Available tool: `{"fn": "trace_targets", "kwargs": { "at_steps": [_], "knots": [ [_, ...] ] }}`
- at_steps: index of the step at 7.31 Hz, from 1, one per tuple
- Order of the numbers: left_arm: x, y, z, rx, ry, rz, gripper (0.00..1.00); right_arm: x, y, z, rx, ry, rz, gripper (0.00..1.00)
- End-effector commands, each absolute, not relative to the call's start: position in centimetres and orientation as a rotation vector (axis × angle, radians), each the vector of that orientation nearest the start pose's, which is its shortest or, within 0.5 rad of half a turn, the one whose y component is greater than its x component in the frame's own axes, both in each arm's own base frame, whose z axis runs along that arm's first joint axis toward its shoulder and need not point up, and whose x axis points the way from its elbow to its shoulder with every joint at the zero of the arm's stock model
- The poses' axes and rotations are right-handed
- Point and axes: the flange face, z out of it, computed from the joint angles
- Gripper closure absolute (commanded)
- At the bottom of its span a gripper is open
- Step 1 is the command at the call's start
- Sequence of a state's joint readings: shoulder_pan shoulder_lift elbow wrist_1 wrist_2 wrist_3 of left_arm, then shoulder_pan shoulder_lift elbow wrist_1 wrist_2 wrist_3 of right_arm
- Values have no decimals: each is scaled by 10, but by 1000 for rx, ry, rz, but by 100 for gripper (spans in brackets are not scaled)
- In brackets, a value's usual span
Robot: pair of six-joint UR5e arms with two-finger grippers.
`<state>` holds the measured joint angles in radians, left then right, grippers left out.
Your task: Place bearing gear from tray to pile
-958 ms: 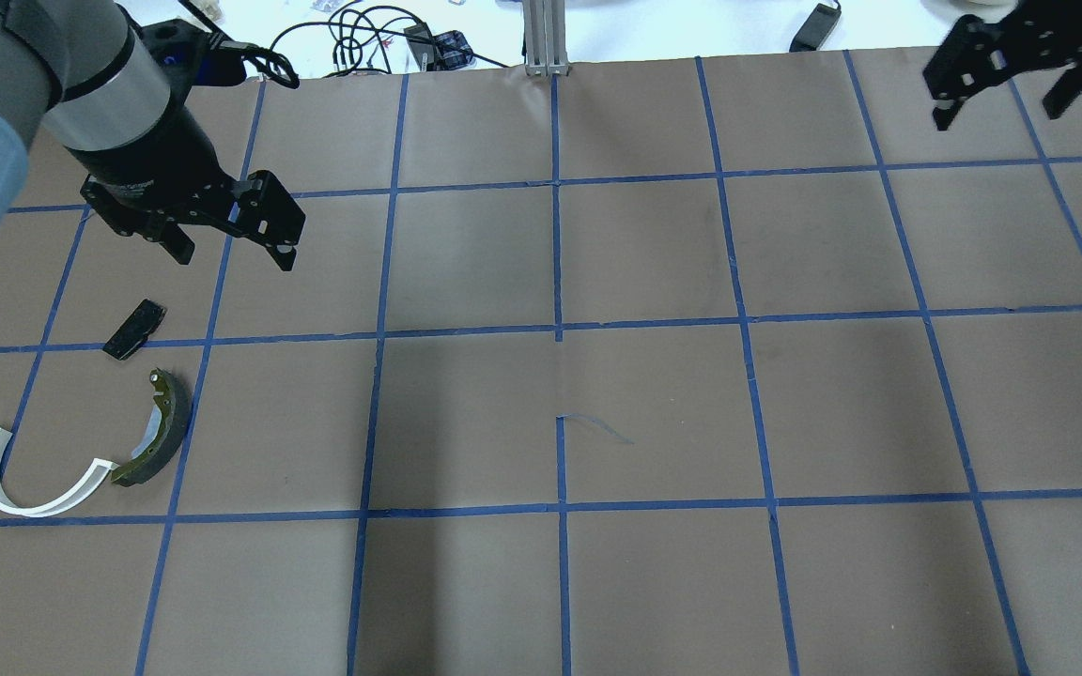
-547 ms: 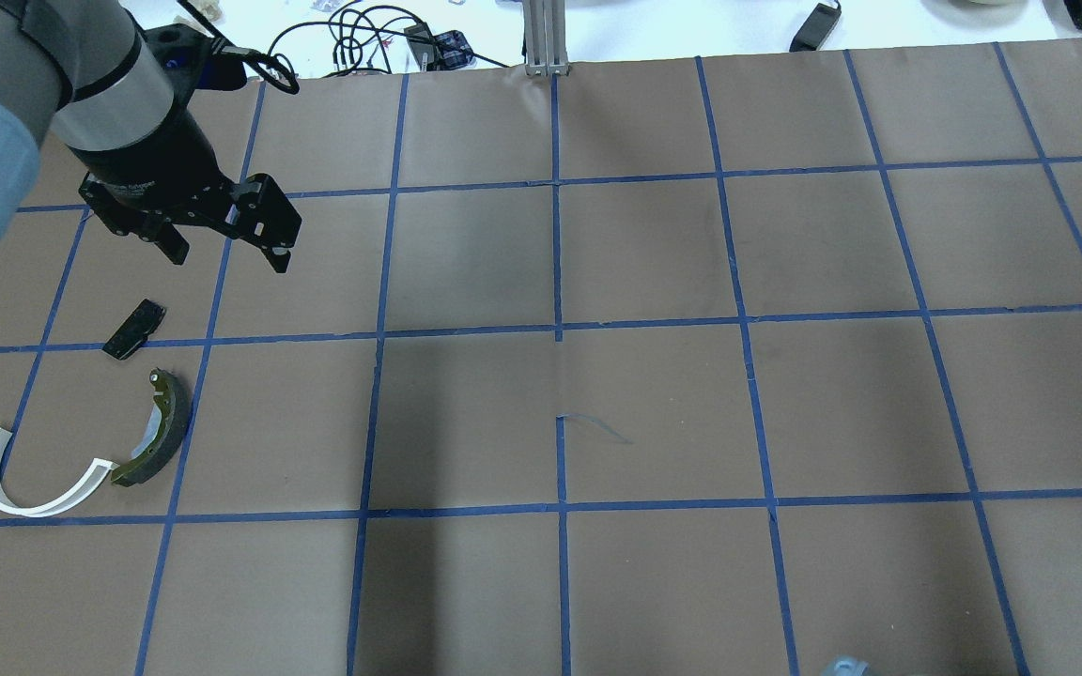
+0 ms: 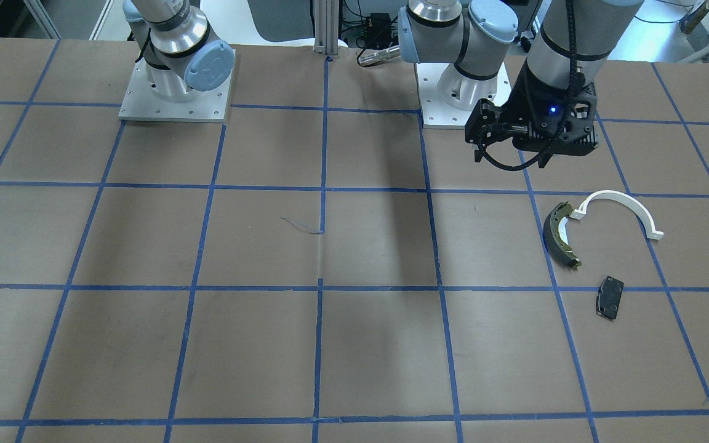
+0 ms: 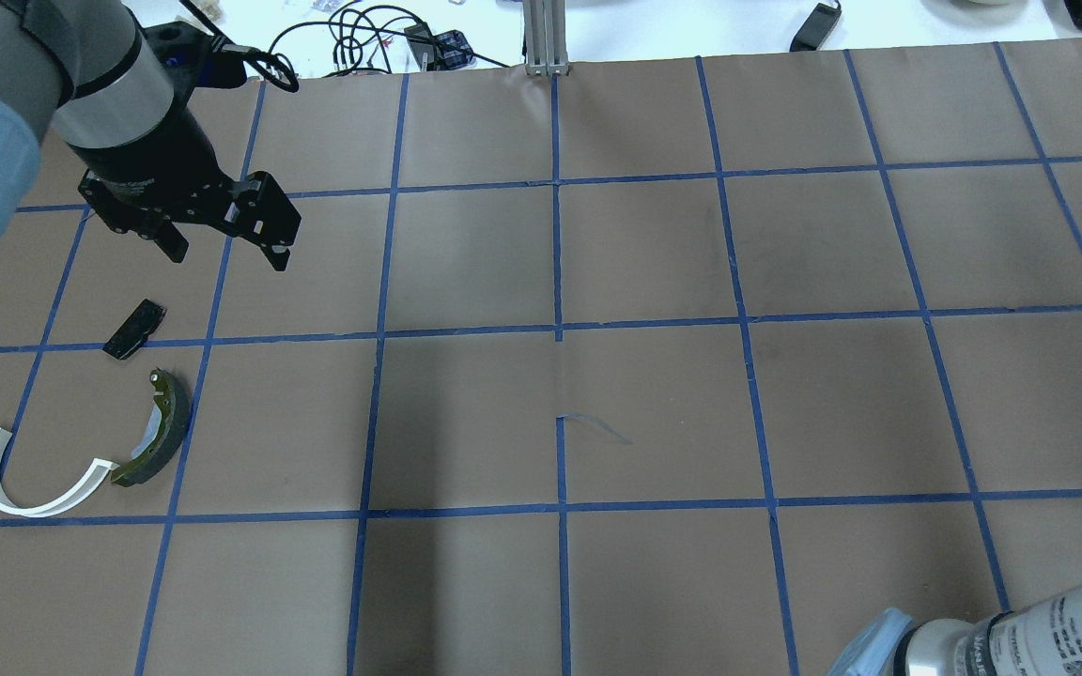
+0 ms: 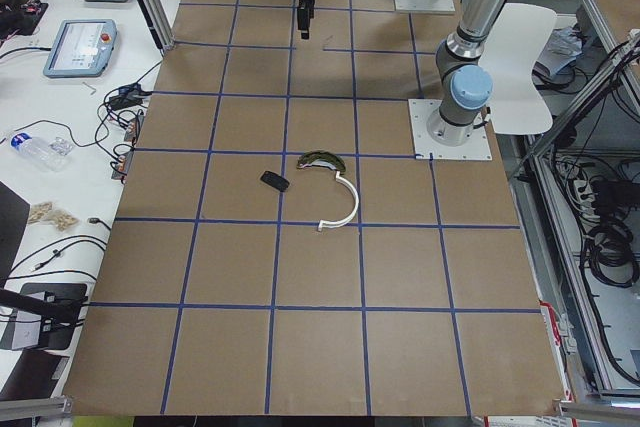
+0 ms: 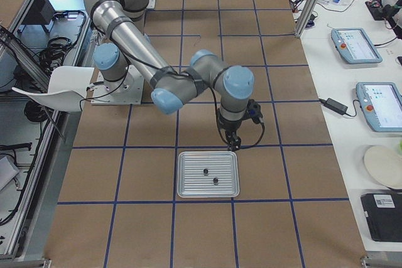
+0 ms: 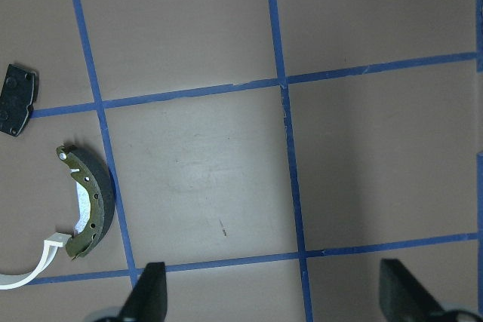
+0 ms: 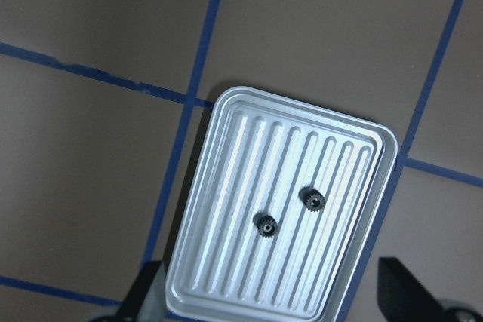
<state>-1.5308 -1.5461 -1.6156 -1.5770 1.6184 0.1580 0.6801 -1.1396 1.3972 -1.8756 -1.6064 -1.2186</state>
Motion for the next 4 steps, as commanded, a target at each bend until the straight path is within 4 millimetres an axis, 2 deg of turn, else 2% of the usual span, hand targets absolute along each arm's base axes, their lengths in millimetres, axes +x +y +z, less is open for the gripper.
{"fn": "trace_targets", "kwargs": {
  "at_steps": [1,2,3,4],
  "knots": [
    [-109,-484,478,184,3091,45,0,-475,-522,275,-621,3099,-9,0],
    [-109,-483,477,184,3091,50,0,-487,-530,249,-671,3125,-21,0],
    [-109,-484,478,184,3091,45,0,-492,-528,231,-680,3110,-6,1],
    [-109,-485,479,184,3091,43,0,-506,-517,214,-631,3094,-8,2]
  ]
}}
